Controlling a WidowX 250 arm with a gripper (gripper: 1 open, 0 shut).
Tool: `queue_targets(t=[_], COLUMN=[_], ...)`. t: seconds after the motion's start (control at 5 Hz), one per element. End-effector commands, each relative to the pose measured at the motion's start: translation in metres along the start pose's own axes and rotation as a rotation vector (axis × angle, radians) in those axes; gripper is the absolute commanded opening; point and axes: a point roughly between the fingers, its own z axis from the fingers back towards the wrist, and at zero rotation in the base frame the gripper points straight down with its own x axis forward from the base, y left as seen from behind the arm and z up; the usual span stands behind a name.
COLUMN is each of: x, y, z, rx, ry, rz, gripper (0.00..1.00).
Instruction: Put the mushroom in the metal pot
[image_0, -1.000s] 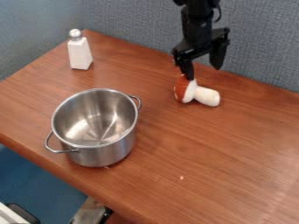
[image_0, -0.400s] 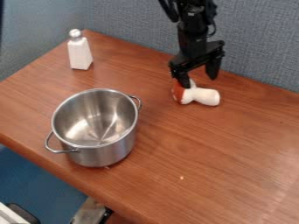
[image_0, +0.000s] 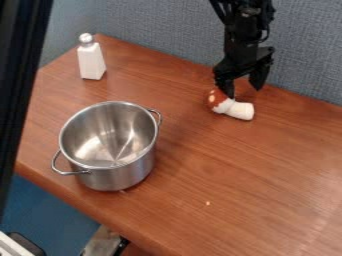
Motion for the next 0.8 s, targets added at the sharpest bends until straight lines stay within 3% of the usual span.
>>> queue_targets(t=[0.0, 0.2, 0.6], x=[0.019, 0.034, 0.034], y=[0.018, 0.027, 0.057], z=[-0.007, -0.010, -0.022], rx=[0.041, 0.064, 0.197], ry=[0.016, 0.028, -0.007], rz=[-0.043, -0.091, 0.146], gripper=[1.00, 1.00, 1.00])
